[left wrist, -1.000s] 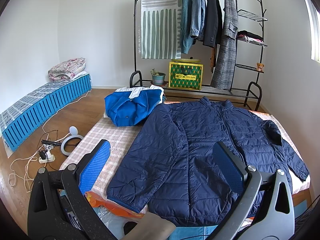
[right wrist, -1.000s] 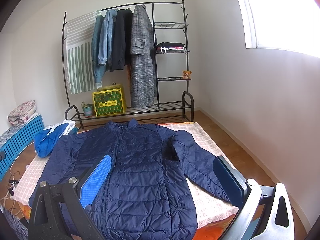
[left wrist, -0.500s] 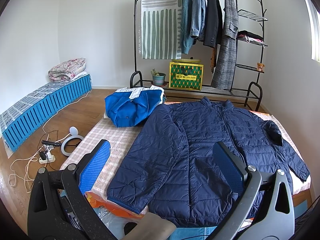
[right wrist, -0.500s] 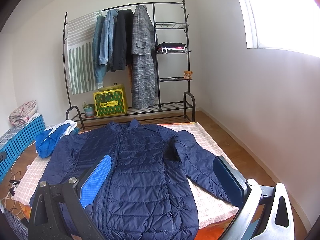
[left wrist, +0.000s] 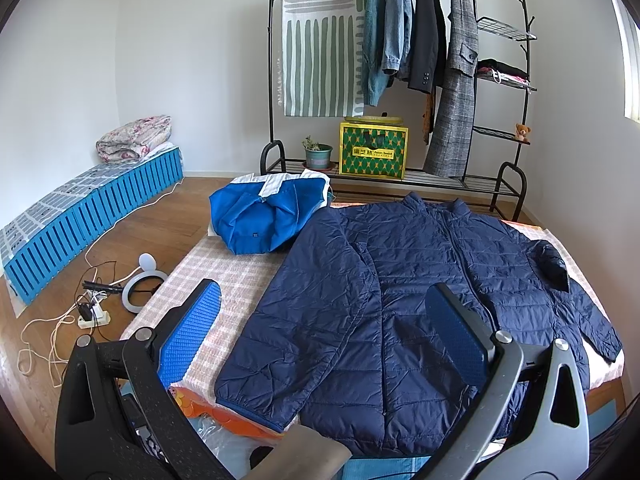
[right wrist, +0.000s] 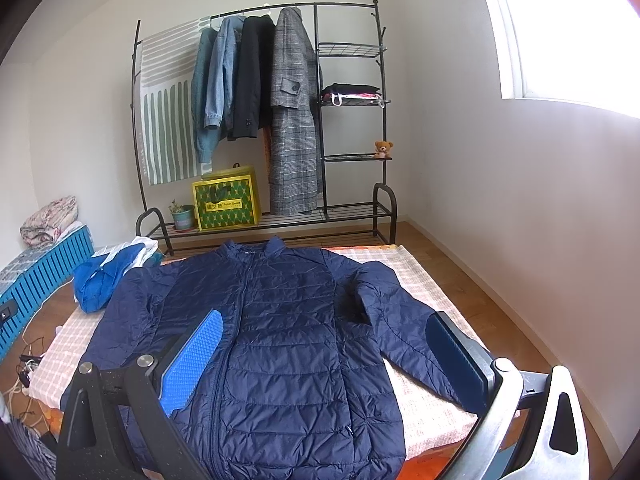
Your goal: Fold large clothes
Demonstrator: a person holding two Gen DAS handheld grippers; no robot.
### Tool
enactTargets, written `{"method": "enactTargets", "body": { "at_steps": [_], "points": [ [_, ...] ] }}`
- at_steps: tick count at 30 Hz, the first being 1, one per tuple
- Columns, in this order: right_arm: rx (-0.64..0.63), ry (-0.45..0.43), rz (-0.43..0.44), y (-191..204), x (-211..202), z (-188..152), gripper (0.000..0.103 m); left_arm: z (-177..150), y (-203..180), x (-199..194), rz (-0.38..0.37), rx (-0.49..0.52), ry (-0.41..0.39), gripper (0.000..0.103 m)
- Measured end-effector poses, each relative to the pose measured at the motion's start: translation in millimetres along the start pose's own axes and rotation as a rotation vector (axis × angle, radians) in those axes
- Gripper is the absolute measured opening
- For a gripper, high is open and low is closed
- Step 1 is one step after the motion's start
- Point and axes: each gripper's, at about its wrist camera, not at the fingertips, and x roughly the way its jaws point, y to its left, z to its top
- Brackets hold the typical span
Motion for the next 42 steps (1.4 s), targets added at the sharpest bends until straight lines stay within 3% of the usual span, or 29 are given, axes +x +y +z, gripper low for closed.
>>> {"method": "enactTargets", "body": {
  "at_steps": [11,19,25,28,30,32,38,42],
  "points": [
    [-0.052,0.010,0.082,46.0,22.2,0.6,0.103,7.5,33.2,39.2,0.030,-0.006,0.010,0.103],
    [-0.089,-0.061,0.293,104.3,44.7,-4.7,0.103,23.8,71.2,85.9,0.021,0.040,0.026,0.103],
    [-0.285,0.033,0.497,185.0,67.2,-19.6,0.102,27.3,107.3,131.3,-0.043,0.005,0.055,0.103],
    [-0.381,0.103,0.617,231.0,77.4,-37.9,0.092,22.0,129.3,153.2,-0.063,-0.049,0.084,0.098],
    [-0.438,0.165,0.689,262.9,84.8,-55.5,0.085,14.3,146.8,166.3,-0.074,-0.095,0.117,0.088],
    [-0.506,0.237,0.760,300.4,93.2,-77.1,0.081,5.5,165.4,178.6,-0.099,-0.144,0.157,0.085],
    [-0.658,0.355,0.916,391.1,106.8,-132.8,0.076,-12.2,220.1,195.8,-0.003,-0.205,0.194,0.083],
    [-0.735,0.422,0.979,434.6,117.7,-167.0,0.072,-21.0,250.6,202.7,0.011,-0.267,0.208,0.083]
  ]
}}
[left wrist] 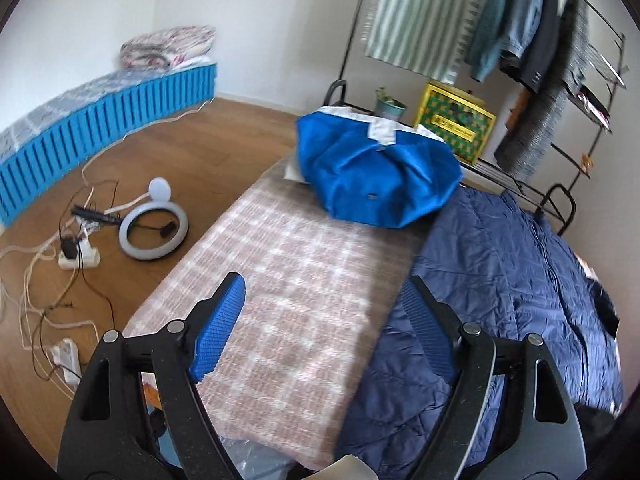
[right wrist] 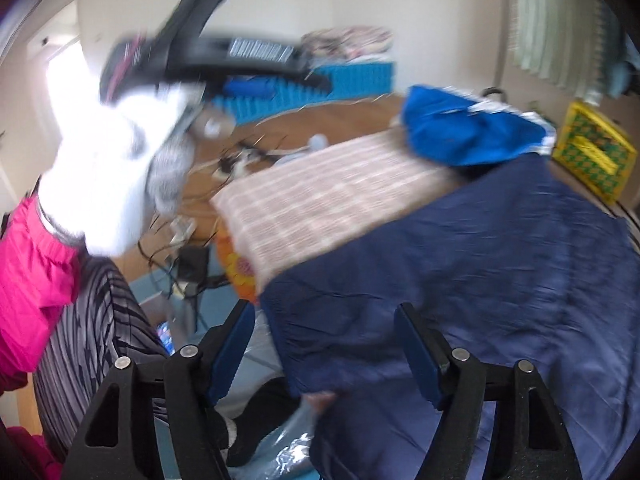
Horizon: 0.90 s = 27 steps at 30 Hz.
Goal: Fold large clothes
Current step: 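Move the right tool to the jacket's sleeve cuff and grasp it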
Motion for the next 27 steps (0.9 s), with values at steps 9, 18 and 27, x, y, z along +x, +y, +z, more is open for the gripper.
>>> {"method": "enactTargets", "body": {
  "at_steps": [9,18,27],
  "points": [
    [-0.174,0.182,-0.022,41.4,84.8,-10.7,0.069,-0.2,33.7,10.5,-0.016,-0.099,0.039,0.083],
    [-0.259,0.271,-0.173,54.9,112.4,-11.1,0.038,6.9,43.4,13.0,-0.036,-0.200,0.040,0.081],
    [0.049,0.199,0.011,-5.9,68.2,17.5,0.009,20.3,12.2,11.6,-0.033,-0.173,0.006,0.076]
  ]
}}
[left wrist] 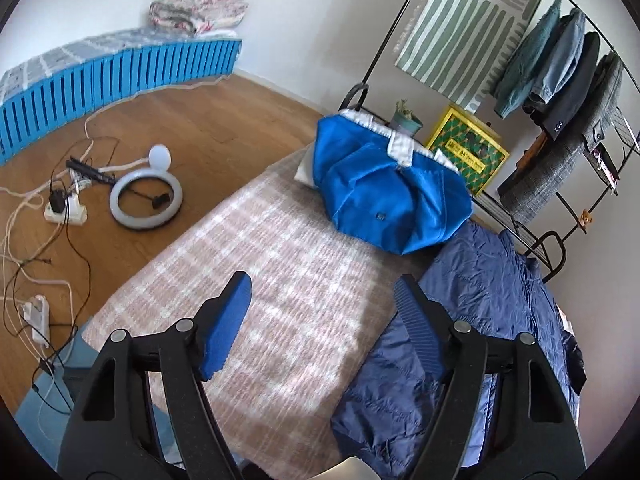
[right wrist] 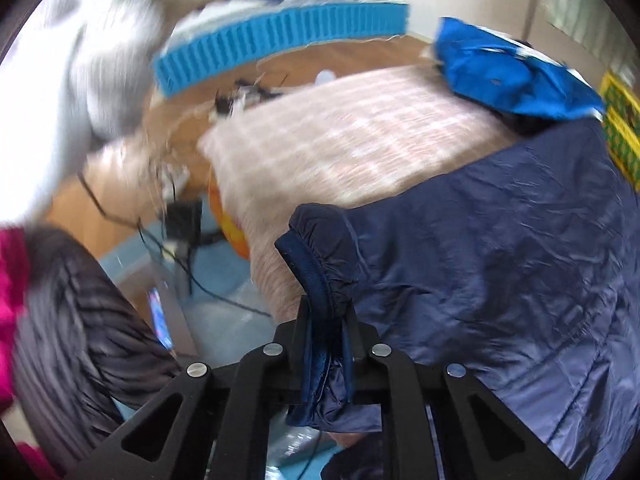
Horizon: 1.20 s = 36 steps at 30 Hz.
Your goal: Fold large clothes
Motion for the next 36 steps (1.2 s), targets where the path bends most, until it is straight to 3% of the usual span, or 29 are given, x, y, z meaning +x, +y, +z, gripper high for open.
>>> {"method": "enactTargets", "body": {
  "at_steps": [7,16,22,30,36],
  "points": [
    [0.222,-0.195,0.064,-76.6,-83.9,-0.6,0.008,15.2,-40.0,1.2,-0.025,0.003,-0.046,0.076],
    [0.497,-0.423,-0.039,-210.8,-168.2,-39.5,0.008,-3.3,-139.3,41.2,-0.068,0.212,0.022,0.076],
    [0.619,-0.482,-0.191,-285.9,-202.5,-65.4,0.008,-22.7,-190.0,75.2,-0.129,0.291,0.105,0.076],
    [0.759,-0.539,-0.396,-381.7,-239.1,-115.5,0.008,-41.5,-236.8,125.5,-0.120,0.383,0.207,0.076],
    [0.792,-0.437,-0.525,-436.0,-223.8,-145.4,0.008,-56.3,-270.1,159.0,-0.103,0.452,0.252,0.076]
  ]
}}
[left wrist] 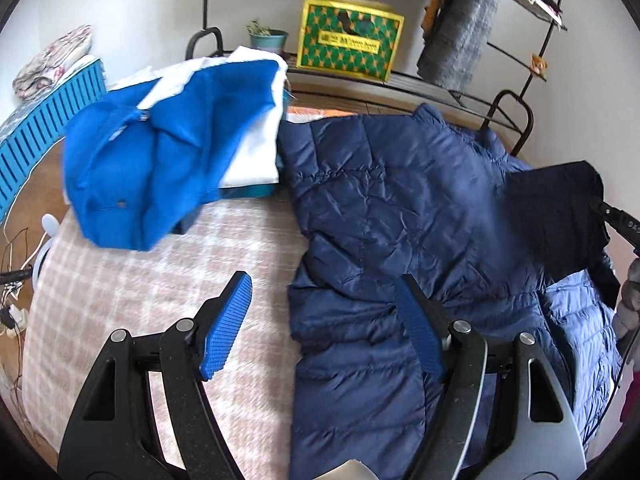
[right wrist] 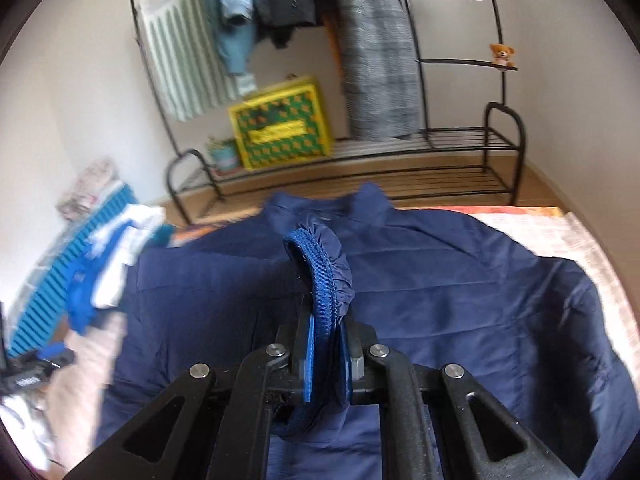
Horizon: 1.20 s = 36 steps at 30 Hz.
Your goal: Fold large clothes
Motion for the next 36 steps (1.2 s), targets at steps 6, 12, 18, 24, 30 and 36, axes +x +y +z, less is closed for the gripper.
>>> {"method": "enactTargets", "body": {
  "at_steps": [6,12,18,24,30,36],
  "points": [
    [0.024,0.099,-0.074,-38.7,41.2,-12.7,0.008,0.5,-13.2,19.6,-0.040,-0.022,0.028,0.076],
    [0.025,0.175,-0.144,-54.9,75.7,-24.6,0.008,0.5,-31.8,12.1,-0.023,0.049,-0.008,0.076],
    [0.024,0.234,-0.214,-59.4,94.1,-35.1,0.011,2.0,-33.4,3.9,-0.035,0.032,-0.030,0.076],
    [-0.010,0.228,-0.234,-55.0,82.9,-31.3,0.030,5.7,-39.1,-5.7,-0.037,0.046,-0.053,0.076],
    [0.070,0.104,-0.138,-66.0,0.9,-14.9,0.051,9.8,-47.9,-21.5,-0.081,0.039,-0.089,0.076],
    [0.113,0.046,-0.144,-87.2,-85.9,-27.5,0.051,3.4,-64.0,-34.5,-0.121,0.077,-0.104,0.076]
  ]
}}
